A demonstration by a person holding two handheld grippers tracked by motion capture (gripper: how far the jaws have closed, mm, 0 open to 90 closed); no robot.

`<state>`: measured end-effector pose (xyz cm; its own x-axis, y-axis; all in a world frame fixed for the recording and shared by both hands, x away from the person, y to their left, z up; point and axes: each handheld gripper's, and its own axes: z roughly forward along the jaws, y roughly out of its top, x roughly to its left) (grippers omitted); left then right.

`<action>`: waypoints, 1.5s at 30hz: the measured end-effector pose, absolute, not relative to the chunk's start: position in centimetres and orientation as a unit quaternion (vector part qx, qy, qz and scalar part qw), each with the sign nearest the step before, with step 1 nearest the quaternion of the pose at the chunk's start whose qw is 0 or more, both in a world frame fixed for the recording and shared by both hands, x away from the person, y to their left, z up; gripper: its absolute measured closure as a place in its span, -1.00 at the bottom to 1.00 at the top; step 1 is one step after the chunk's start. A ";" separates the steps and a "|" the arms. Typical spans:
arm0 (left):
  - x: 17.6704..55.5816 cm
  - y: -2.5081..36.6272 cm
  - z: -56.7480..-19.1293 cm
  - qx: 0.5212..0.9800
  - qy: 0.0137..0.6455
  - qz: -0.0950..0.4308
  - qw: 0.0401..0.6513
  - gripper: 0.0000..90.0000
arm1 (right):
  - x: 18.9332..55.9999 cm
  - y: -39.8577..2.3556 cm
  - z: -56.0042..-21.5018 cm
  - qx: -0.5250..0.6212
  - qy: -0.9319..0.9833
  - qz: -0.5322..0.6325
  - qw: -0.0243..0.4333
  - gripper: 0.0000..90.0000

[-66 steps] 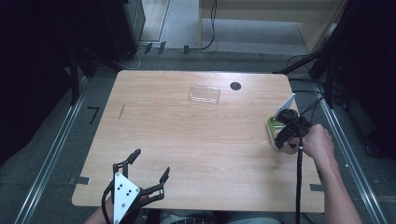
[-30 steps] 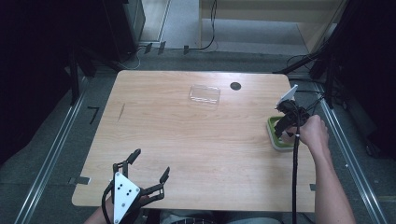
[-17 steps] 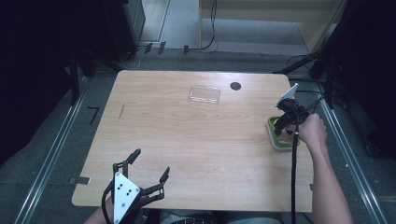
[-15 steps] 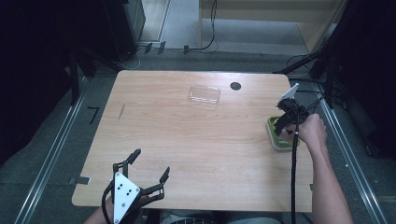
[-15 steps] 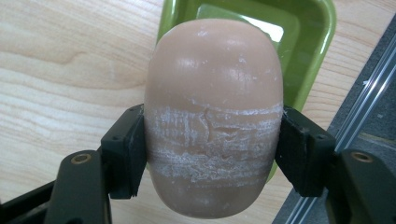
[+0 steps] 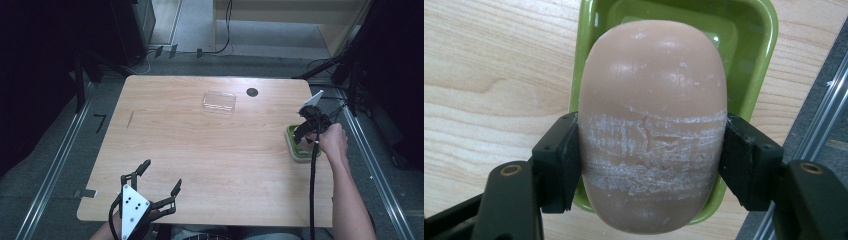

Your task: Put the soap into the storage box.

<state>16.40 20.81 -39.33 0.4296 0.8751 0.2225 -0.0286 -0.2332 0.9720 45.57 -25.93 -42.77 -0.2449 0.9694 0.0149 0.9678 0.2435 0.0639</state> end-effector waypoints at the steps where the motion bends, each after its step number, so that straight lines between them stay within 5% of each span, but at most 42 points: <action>1: 16.4 20.8 -39.3 0.659 0.321 0.427 0.529 -0.78 | 45.6 -26.0 -42.8 0.614 0.788 0.029 0.013 -0.26; 45: 16.4 20.8 -39.3 0.659 0.321 0.427 0.530 -0.78 | 46.2 -26.1 -44.5 0.629 0.777 0.030 0.014 -0.26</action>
